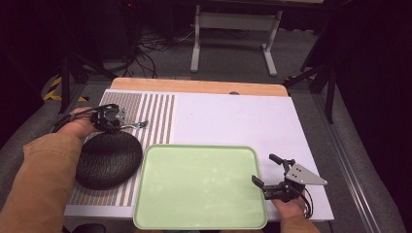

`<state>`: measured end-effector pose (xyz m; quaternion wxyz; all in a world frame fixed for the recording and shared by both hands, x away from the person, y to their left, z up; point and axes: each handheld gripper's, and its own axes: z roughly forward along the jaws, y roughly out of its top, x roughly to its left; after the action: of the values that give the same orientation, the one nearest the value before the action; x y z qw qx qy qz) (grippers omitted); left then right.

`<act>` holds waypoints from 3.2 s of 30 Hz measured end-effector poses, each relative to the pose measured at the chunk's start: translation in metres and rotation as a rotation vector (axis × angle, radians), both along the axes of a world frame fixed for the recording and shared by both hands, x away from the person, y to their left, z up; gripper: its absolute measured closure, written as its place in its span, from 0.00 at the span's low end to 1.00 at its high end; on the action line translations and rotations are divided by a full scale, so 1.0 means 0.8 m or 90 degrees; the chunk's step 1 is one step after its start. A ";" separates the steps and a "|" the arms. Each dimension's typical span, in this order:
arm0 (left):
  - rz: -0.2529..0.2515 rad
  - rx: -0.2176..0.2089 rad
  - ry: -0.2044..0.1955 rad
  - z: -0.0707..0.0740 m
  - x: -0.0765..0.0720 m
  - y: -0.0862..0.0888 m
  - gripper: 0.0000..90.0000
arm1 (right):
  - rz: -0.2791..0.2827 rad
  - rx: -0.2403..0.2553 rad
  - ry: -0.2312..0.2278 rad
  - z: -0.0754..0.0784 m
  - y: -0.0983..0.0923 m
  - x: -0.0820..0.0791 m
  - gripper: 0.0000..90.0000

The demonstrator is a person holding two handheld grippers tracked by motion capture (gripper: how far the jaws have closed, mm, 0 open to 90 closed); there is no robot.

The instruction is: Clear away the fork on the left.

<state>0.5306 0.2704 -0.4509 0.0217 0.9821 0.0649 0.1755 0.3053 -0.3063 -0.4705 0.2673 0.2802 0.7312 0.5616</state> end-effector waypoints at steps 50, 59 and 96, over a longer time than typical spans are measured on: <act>0.110 -0.051 -0.064 0.114 -0.097 -0.037 0.86 | 0.000 0.013 -0.004 0.001 -0.002 0.002 0.03; 0.155 -0.114 -0.021 0.127 -0.133 -0.054 0.86 | 0.001 0.013 -0.006 0.001 -0.002 0.002 0.03; 0.141 -0.325 0.111 0.105 -0.236 -0.125 0.86 | 0.011 0.019 -0.005 0.001 -0.003 0.002 0.03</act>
<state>0.3415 0.1703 -0.3669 0.2433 0.9431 0.2157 0.0697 0.3066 -0.3084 -0.4695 0.2612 0.2758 0.7240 0.5757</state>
